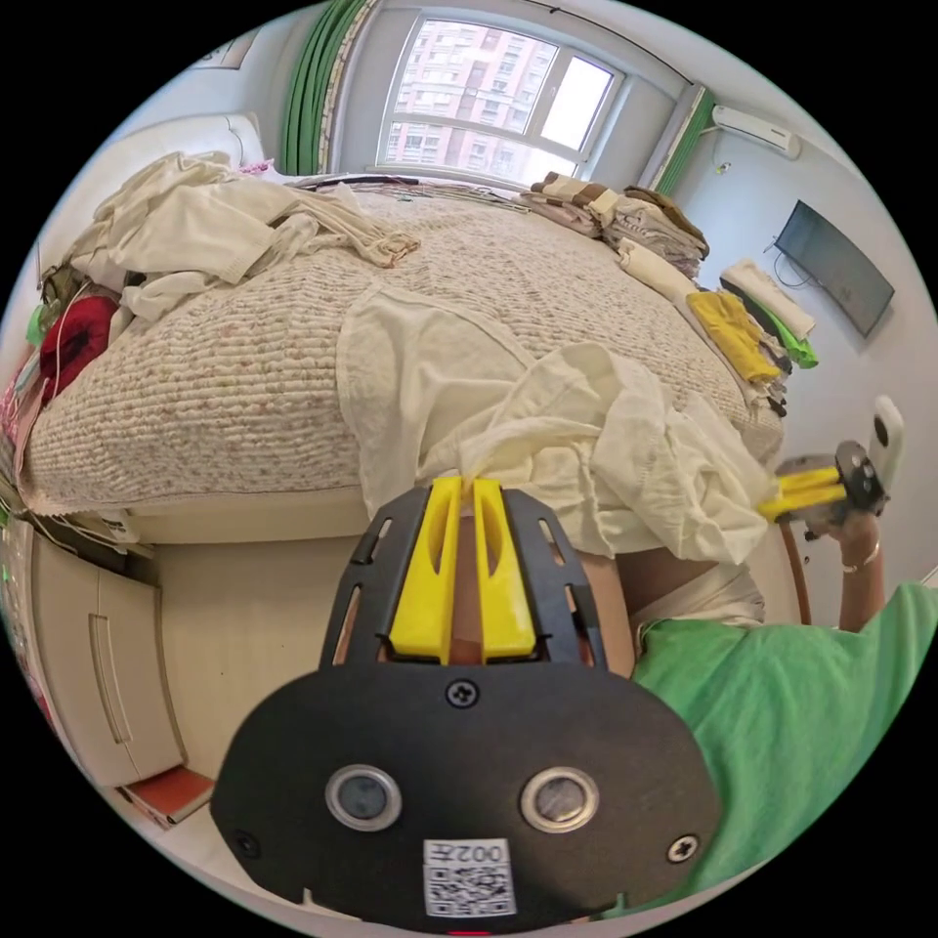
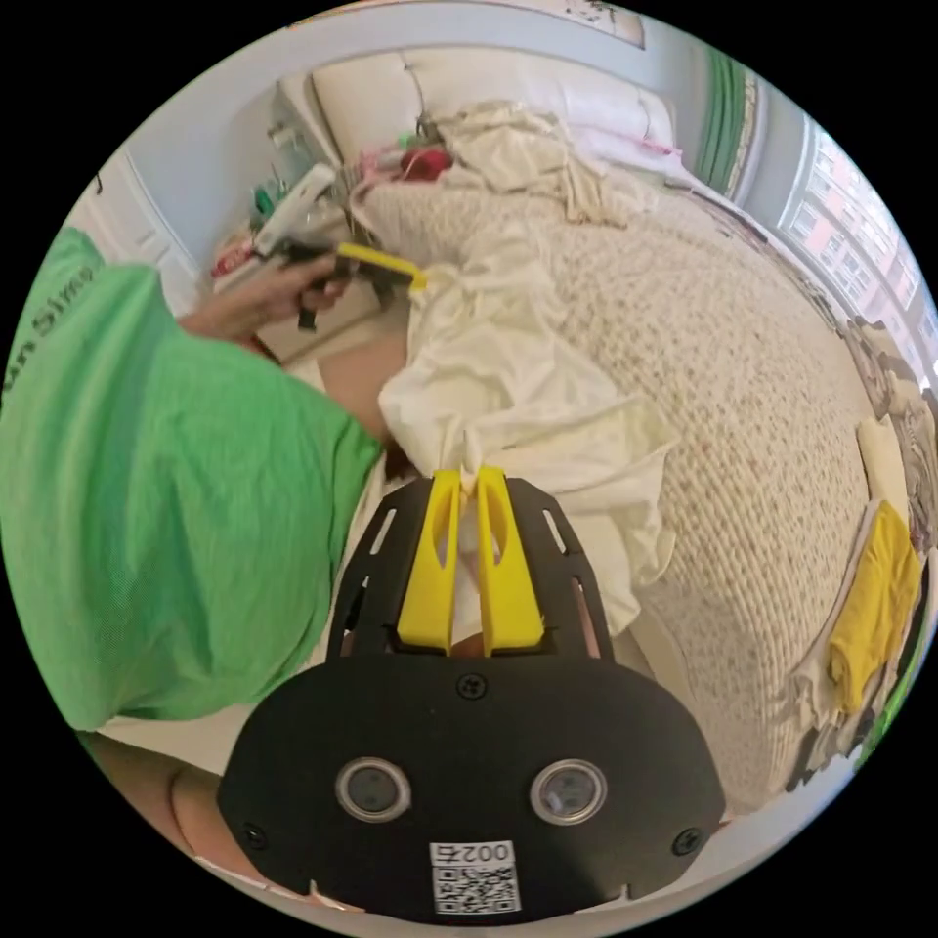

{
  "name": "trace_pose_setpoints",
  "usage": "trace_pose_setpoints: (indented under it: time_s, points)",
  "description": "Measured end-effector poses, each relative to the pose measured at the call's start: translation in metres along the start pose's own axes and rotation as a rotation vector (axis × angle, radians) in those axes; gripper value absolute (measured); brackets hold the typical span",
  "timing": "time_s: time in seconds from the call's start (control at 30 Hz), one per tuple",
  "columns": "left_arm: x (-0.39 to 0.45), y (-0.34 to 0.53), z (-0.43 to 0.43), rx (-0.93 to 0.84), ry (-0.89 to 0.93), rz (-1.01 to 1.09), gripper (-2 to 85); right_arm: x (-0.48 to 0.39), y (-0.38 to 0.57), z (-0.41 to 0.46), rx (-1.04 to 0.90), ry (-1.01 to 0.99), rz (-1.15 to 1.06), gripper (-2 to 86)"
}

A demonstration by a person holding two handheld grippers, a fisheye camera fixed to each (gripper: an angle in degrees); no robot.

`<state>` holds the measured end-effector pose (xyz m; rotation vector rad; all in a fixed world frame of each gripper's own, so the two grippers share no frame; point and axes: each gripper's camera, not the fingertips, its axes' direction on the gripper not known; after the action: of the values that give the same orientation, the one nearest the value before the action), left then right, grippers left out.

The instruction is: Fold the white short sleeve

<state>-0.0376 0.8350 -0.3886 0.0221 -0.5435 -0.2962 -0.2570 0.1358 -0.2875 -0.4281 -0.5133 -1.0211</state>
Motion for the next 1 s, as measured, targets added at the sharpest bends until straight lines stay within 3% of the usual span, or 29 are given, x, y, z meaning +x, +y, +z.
trace_pose_setpoints:
  time_s: [0.13, 0.33, 0.47, 0.63, 0.77, 0.9, 1.0]
  points:
    - [0.007, 0.004, 0.005, 0.003, 0.016, -0.006, -1.6, -0.008, 0.015, -0.008, 0.02, 0.129, 0.065, 6.3]
    - [0.022, 0.022, 0.007, 0.0, 0.007, 0.012, -1.7, 0.011, 0.016, -0.074, 0.525, 0.1, 0.177, 10.3]
    - [0.033, 0.041, 0.006, 0.008, 0.011, -0.001, -1.6, 0.017, -0.032, -0.045, 0.453, 0.081, 0.11, 13.2]
    - [0.049, 0.067, 0.001, 0.024, -0.005, 0.012, -1.6, 0.039, -0.063, 0.002, 0.35, 0.017, 0.212, 12.7]
    - [0.062, 0.09, 0.004, 0.02, 0.002, 0.017, -1.6, 0.049, -0.065, 0.026, 0.199, -0.143, 0.212, 5.2]
    - [0.078, 0.102, 0.0, 0.053, -0.035, 0.04, -1.6, 0.072, -0.031, -0.037, 0.405, -0.166, 0.316, 0.5]
    - [0.102, 0.099, -0.029, 0.205, -0.18, 0.123, -1.6, 0.092, -0.002, -0.113, 0.582, -0.037, 0.402, -0.4]
